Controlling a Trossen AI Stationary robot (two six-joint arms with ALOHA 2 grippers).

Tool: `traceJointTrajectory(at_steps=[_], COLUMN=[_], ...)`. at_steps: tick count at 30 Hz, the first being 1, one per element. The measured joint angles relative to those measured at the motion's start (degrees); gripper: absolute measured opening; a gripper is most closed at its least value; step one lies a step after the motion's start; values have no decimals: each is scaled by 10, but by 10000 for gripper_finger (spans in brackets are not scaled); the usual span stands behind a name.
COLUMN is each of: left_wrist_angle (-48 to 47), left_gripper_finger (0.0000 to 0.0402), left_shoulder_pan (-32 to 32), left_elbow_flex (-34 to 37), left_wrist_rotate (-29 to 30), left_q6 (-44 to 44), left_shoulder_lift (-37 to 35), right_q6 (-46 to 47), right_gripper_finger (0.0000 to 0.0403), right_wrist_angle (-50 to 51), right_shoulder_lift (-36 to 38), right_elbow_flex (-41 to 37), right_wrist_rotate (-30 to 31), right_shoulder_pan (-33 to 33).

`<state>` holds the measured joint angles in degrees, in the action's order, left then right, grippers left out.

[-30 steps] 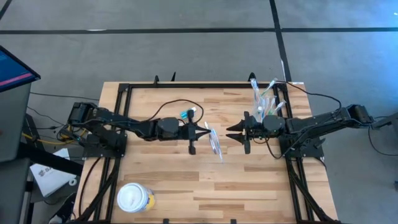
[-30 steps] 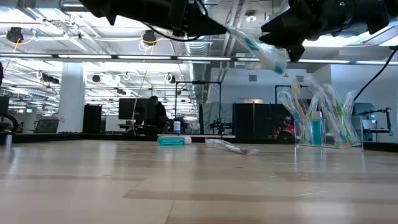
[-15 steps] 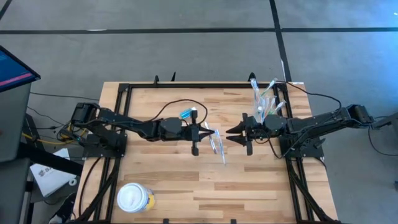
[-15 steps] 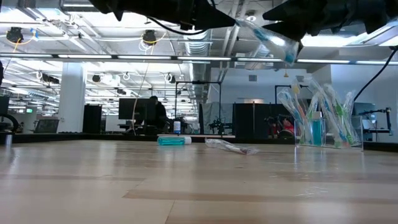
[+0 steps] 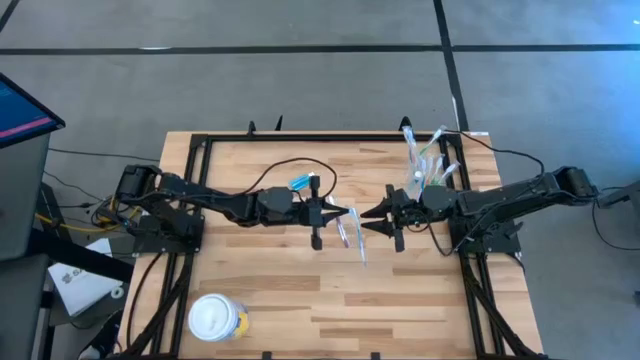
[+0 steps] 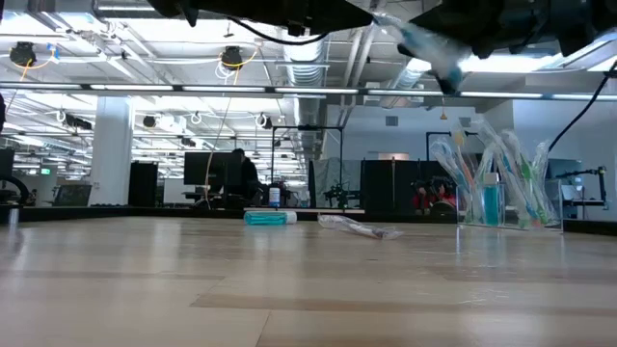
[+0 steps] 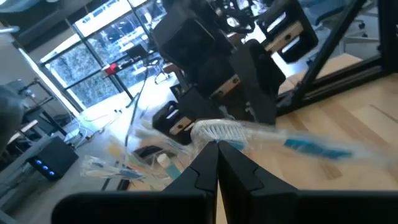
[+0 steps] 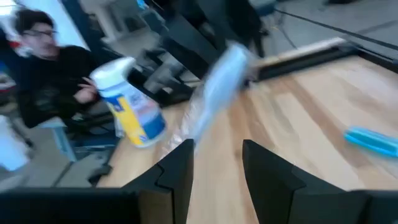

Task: Pick & Place toothbrushing station
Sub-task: Put the blue toothbrush into the transparent organizer

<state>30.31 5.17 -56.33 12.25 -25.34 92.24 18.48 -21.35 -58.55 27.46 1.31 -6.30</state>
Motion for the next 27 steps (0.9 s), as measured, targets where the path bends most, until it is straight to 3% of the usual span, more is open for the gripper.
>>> traceJointTrajectory(at_steps=[6, 15, 19, 24, 27], left_wrist_angle=[-13, -20, -19, -17, -15], left_gripper_finger=[0, 0, 0, 0, 0], left_shoulder_pan=[0, 0, 0, 0, 0], left_elbow_flex=[-12, -11, -11, -11, -11], left_wrist_rotate=[-1, -1, -1, -2, -1], left_q6=[-15, -14, -14, -14, -14], left_shoulder_lift=[25, 31, 28, 29, 28], right_q6=[0, -3, -4, -20, -32], right_gripper_finger=[128, 122, 92, 17, 12], right_wrist_angle=[-58, -57, -59, -59, -60], right_shoulder_lift=[-57, -60, -73, -84, -82], right_elbow_flex=[6, 15, 17, 16, 16], right_wrist_rotate=[-29, -58, -53, -54, -53], right_shoulder_pan=[2, 10, 10, 15, 16])
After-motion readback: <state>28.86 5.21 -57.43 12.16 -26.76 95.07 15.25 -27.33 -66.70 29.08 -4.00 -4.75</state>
